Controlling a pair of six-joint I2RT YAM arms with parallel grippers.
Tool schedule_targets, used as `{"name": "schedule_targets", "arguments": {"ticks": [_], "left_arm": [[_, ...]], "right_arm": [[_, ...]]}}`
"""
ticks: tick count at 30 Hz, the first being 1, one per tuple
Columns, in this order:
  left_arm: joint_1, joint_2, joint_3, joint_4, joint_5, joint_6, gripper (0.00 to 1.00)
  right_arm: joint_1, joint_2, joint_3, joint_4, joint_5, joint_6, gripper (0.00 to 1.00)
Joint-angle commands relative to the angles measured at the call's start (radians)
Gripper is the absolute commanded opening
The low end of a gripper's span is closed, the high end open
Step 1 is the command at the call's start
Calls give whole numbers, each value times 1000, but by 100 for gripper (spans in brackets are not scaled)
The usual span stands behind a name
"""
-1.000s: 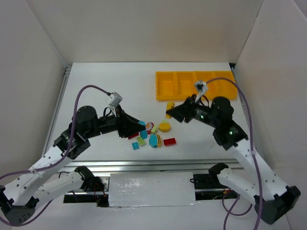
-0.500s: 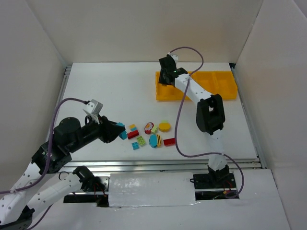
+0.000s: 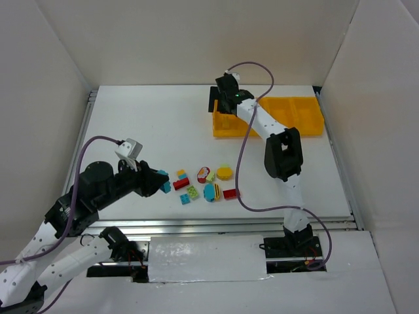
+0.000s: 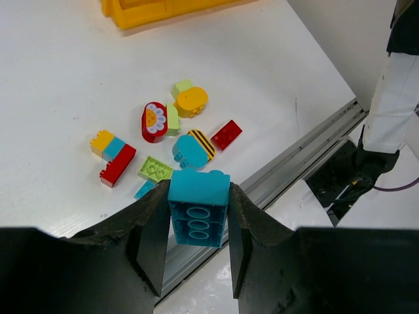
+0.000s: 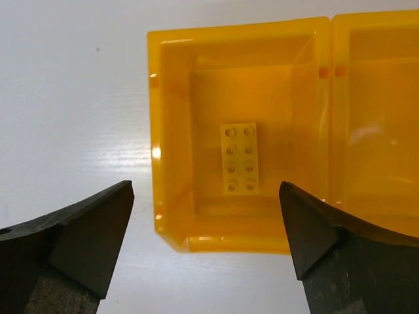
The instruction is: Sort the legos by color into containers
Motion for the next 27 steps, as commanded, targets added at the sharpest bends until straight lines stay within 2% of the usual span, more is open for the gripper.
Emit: {"name": "schedule_targets", "arguments": {"ticks": [1, 2, 4, 5, 6, 7, 8, 9, 10, 11, 12, 15, 18, 22, 27], "left_arm": [[3, -6, -14, 93, 3, -46, 0], [3, -4, -17, 113, 6, -60, 0], [3, 8, -13, 165, 9, -107, 0], [3, 11, -10, 188, 27, -123, 0], [5, 22, -2, 233, 41, -154, 0], [6, 25, 3, 254, 53, -164, 0], [6, 30, 9, 274, 96, -178, 0], [8, 42, 18, 297, 117, -189, 0], [6, 48, 21, 340, 142, -218, 0], [6, 56, 23, 362, 195, -230, 0], [6, 77, 23, 418, 238, -253, 0], [9, 132, 7, 510, 393, -315, 0], [9, 165, -37, 668, 482, -384, 0], [8, 189, -81, 817, 553, -438, 0], [8, 194, -102, 850, 558, -454, 0]], "right_arm": [[-7, -201, -55, 25, -104, -13, 100], [-4, -245, -93, 36, -164, -19, 99], [-5, -407, -273, 86, -372, -79, 98], [-7, -479, -357, 132, -657, -111, 96], [-5, -640, -576, 284, -812, -114, 96], [-4, -722, -703, 389, -950, -99, 96], [-1, -808, -938, 522, -1161, -9, 96], [10, -956, -1041, 648, -1240, 57, 97], [16, -1013, -1136, 920, -1299, 129, 98], [30, -1069, -1275, 1049, -1360, 263, 99], [79, -1153, -1316, 1184, -1367, 305, 99], [189, -1254, -1373, 1171, -1323, 315, 99], [248, -1310, -1396, 1183, -1261, 344, 99], [289, -1347, -1370, 1130, -1168, 373, 98], [309, -1344, -1350, 1108, -1111, 404, 94]]}}
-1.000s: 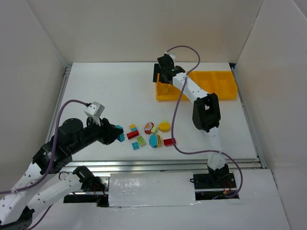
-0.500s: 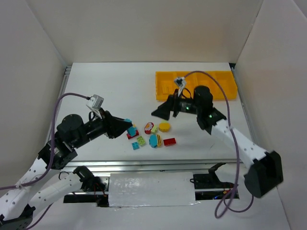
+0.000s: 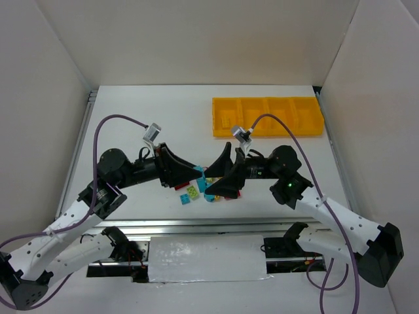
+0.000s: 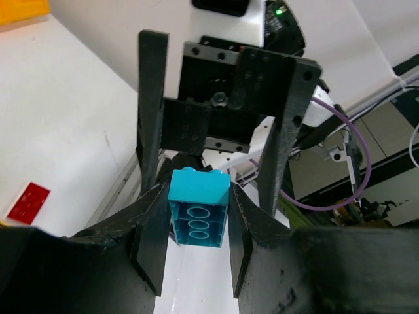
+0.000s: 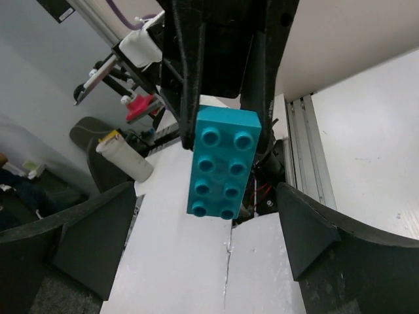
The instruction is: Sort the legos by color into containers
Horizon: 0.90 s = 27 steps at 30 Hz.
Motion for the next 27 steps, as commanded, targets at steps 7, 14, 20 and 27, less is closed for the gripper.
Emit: {"name": "schedule_targets", "arguments": {"ticks": [7, 14, 20, 27], "left_arm": [[2, 7, -2, 156, 56, -25, 0], [4, 17, 61, -57, -155, 87, 99], [4, -6, 241, -710, -885, 109, 99], [2, -62, 235, -837, -942, 265, 99]], "right_arm": [[43, 55, 61, 39, 80, 43, 66], [29, 54, 99, -169, 214, -73, 0], [-193, 205, 252, -657, 720, -210, 0], [-379, 711, 762, -921, 1126, -328, 0]]}}
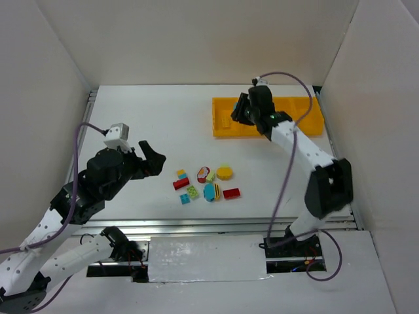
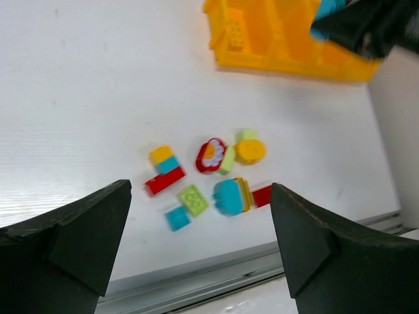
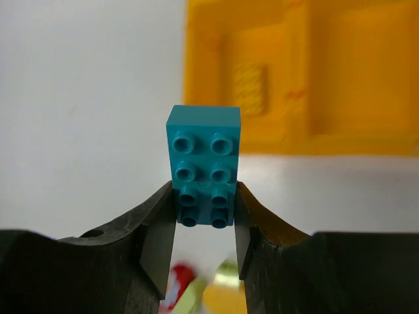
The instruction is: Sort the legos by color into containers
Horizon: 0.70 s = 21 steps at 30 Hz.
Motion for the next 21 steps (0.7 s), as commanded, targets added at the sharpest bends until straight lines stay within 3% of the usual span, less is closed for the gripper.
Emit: {"name": "schedule_targets", "arguments": {"ticks": [1, 6, 12, 15, 17, 18, 19, 21], "left_arm": [[-2, -10, 16, -102, -38, 137, 100], [-4, -32, -42, -134, -10, 172, 99], [-8, -90, -104, -93, 45, 194, 100], [-8, -93, -108, -85, 68, 205, 99], [-8, -90, -108, -90, 67, 203, 99], [-8, -92, -108, -88, 68, 203, 99], [-8, -90, -110, -88, 71, 203, 99], [-10, -95, -110, -85, 71, 202, 99]], "right_arm": [[-63, 259, 272, -220, 263, -92, 0], [-132, 591, 713, -420, 317, -162, 0], [-191, 698, 835, -463, 256, -196, 1], [-191, 702, 809, -438, 219, -218, 7], [-191, 710, 809, -435, 216, -219, 16], [-192, 713, 811, -440, 210, -221, 27], [-192, 713, 811, -444, 208, -219, 55], [-194, 707, 809, -446, 194, -219, 69]]}}
